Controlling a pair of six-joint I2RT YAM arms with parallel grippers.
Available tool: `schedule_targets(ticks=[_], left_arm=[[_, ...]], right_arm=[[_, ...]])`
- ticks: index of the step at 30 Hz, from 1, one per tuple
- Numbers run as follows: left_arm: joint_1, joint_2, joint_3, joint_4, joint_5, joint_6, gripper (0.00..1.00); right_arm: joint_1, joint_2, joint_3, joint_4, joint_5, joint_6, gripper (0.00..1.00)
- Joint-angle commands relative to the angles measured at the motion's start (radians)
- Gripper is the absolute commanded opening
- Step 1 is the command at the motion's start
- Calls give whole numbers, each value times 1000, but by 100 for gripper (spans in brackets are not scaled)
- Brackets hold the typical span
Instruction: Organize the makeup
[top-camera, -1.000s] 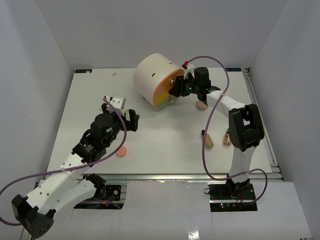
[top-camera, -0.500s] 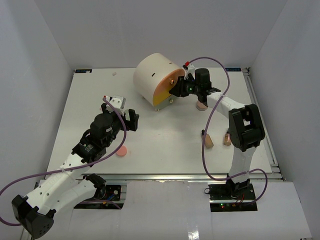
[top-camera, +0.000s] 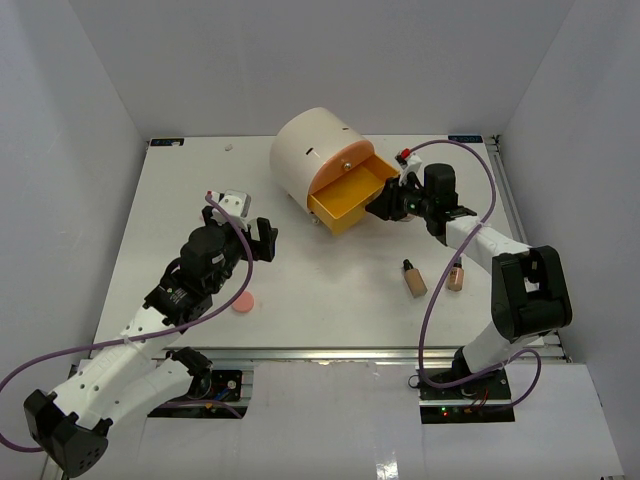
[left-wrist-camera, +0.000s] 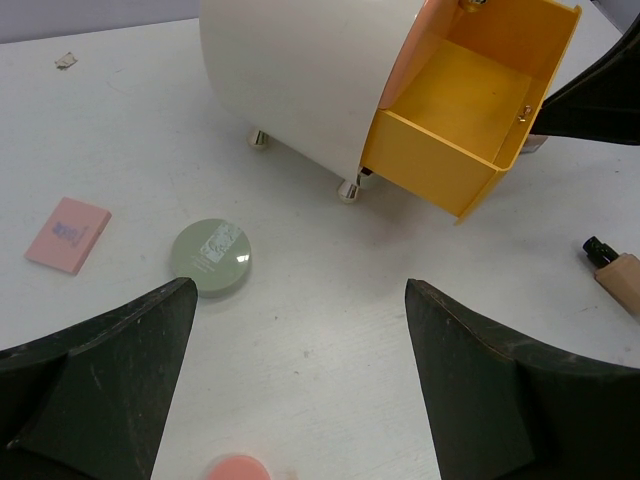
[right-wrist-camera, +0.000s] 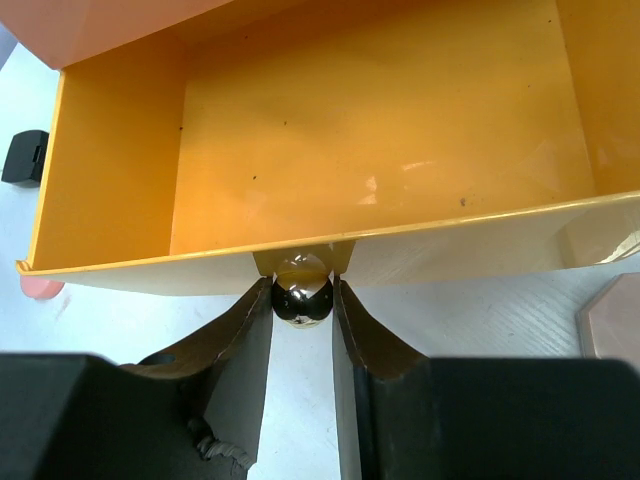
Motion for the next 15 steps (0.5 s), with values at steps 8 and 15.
schedule_targets(ticks=[8,15], left_arm=[[6,15,-4,9,11,5,96],[8,41,2,-8,11,-11,98]], right_arm=[[-5,-40,-13,16,-13,-46,59],[-42,-155,-63,-26,-44,-118,80]])
